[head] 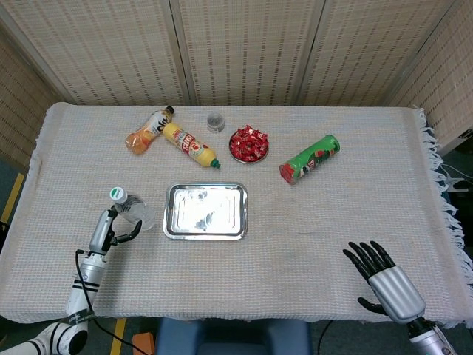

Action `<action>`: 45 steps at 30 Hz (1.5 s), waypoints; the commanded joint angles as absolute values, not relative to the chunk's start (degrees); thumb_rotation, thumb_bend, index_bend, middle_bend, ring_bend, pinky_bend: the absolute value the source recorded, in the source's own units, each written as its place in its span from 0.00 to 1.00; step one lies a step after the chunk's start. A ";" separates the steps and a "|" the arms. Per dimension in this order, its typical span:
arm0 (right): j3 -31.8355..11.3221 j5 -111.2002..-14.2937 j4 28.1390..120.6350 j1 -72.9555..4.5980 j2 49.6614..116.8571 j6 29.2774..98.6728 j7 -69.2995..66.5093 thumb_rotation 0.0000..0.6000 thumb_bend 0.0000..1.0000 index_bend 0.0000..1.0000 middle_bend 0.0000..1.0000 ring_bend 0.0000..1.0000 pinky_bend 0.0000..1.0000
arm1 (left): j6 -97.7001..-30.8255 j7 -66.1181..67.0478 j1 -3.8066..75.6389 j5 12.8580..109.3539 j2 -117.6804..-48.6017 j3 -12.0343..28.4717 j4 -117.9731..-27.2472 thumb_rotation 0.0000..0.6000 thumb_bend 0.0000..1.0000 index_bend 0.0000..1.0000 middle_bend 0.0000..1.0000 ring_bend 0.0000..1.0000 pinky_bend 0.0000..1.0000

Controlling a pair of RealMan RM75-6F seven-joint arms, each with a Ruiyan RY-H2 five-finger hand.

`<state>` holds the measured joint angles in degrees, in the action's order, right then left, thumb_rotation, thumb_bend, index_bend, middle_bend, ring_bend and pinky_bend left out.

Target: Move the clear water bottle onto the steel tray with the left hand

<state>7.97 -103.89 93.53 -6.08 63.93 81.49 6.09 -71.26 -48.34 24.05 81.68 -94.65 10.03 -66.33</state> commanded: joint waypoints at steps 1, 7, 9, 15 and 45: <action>7.99 -103.87 93.54 -6.17 63.95 81.29 6.14 1.00 0.06 0.00 0.00 0.00 0.00 | -72.75 -47.06 25.64 83.13 -95.51 10.82 -68.32 1.00 0.49 0.36 0.35 0.20 0.33; 8.14 -104.13 93.62 -6.09 63.83 81.52 6.07 1.00 0.06 0.00 0.00 0.00 0.00 | -72.16 -42.54 28.16 82.49 -98.06 12.63 -70.08 1.00 0.49 0.36 0.35 0.20 0.33; 8.10 -104.11 93.56 -6.05 63.77 81.70 5.85 1.00 0.06 0.00 0.00 0.00 0.00 | -71.38 -41.28 29.04 82.09 -99.51 12.85 -69.35 1.00 0.49 0.36 0.35 0.20 0.33; 8.11 -104.05 93.52 -6.35 63.53 81.31 5.31 1.00 0.06 0.00 0.00 0.00 0.00 | -69.90 -36.36 32.28 81.88 -106.11 13.13 -63.17 1.00 0.49 0.35 0.33 0.18 0.31; 8.30 -105.24 93.06 -5.84 63.30 82.97 4.65 1.00 0.10 0.00 0.00 0.00 0.00 | -63.60 -35.18 36.32 79.34 -112.13 12.99 -51.61 1.00 0.39 0.00 0.00 0.00 0.00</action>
<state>8.30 -105.24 93.06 -5.84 63.30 82.96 4.66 -63.89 -35.43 36.51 79.41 -112.59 13.20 -51.11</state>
